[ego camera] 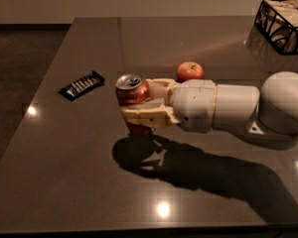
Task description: Place coke can upright
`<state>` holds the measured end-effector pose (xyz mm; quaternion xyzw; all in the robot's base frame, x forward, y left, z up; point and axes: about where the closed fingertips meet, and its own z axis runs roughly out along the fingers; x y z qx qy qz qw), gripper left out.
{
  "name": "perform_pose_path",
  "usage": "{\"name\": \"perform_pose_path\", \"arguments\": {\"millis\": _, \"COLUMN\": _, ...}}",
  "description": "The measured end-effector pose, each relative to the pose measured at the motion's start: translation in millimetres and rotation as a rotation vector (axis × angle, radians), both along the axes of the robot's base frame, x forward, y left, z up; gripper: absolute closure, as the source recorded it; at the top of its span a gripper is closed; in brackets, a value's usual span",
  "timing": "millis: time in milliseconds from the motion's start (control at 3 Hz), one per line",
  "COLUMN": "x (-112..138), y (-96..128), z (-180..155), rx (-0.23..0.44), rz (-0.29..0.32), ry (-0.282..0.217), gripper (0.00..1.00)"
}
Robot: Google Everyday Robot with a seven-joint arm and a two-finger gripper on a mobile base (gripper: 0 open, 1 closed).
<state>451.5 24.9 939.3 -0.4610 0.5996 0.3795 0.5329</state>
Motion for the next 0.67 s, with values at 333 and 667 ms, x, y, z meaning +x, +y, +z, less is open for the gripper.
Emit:
{"name": "perform_pose_path", "arguments": {"millis": 333, "x": -3.2, "y": -4.3, "z": -7.4, "rx": 0.013, "rz": -0.030, "ry": -0.055, "gripper": 1.00}}
{"name": "perform_pose_path", "arguments": {"millis": 667, "x": -4.3, "y": -6.3, "z": -15.2, "rx": 0.010, "rz": -0.051, "ry": -0.090, "gripper": 1.00}}
